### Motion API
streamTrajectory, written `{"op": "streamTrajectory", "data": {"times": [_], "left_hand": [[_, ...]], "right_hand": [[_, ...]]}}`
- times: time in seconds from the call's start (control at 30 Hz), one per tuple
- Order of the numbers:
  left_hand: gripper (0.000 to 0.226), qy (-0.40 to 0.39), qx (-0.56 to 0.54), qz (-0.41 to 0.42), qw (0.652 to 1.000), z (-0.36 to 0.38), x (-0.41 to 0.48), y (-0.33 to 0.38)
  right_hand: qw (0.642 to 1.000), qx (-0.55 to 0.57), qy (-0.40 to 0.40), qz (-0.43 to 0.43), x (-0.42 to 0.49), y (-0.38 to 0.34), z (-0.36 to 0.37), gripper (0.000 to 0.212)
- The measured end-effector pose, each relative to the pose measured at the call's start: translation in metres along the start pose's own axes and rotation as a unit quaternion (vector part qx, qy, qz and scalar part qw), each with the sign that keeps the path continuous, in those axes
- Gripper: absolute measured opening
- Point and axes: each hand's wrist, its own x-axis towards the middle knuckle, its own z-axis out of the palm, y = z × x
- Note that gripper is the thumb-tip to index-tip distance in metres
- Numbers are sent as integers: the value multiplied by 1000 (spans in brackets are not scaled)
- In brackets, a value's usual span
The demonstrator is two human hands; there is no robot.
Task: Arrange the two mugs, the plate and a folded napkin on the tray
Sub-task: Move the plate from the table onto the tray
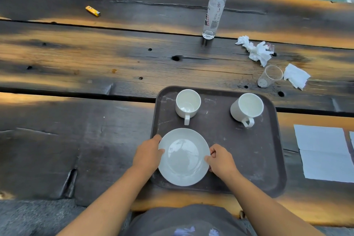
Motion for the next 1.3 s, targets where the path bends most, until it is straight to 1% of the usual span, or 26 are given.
{"op": "streamTrajectory", "data": {"times": [0.13, 0.3, 0.67, 0.77, 0.9, 0.97, 1.03, 1.13, 1.2, 1.3], "left_hand": [[15, -15, 41, 8, 999, -2, 1, 4], [21, -14, 51, 2, 999, -3, 0, 6], [17, -27, 58, 6, 998, -7, -3, 8], [13, -35, 93, 8, 995, -8, -6, 10], [11, -20, 128, -4, 992, -14, -12, 18], [13, -7, 145, 4, 989, -16, -15, 26], [20, 7, 157, 18, 987, -15, -17, 37], [30, 3, 170, 56, 984, -4, -21, 64], [30, -4, 161, 90, 983, 8, -24, 86], [21, -6, 139, 125, 982, 27, -28, 124]], "right_hand": [[1000, -4, 2, -1, -1, 0, 0, 3], [1000, -24, 11, -5, -1, -1, 0, 6], [1000, -25, 0, -6, -2, -4, -3, 6], [1000, -11, 6, -8, -4, -2, -7, 5], [1000, -2, 15, -22, -4, 10, -20, 4], [999, 7, 22, -22, -3, 18, -29, 6], [999, 21, 23, -21, -3, 27, -38, 6], [999, 36, 21, -28, -1, 39, -53, 3], [998, 44, 16, -40, 1, 47, -65, 4], [996, 65, 16, -53, 2, 62, -86, 7]]}}
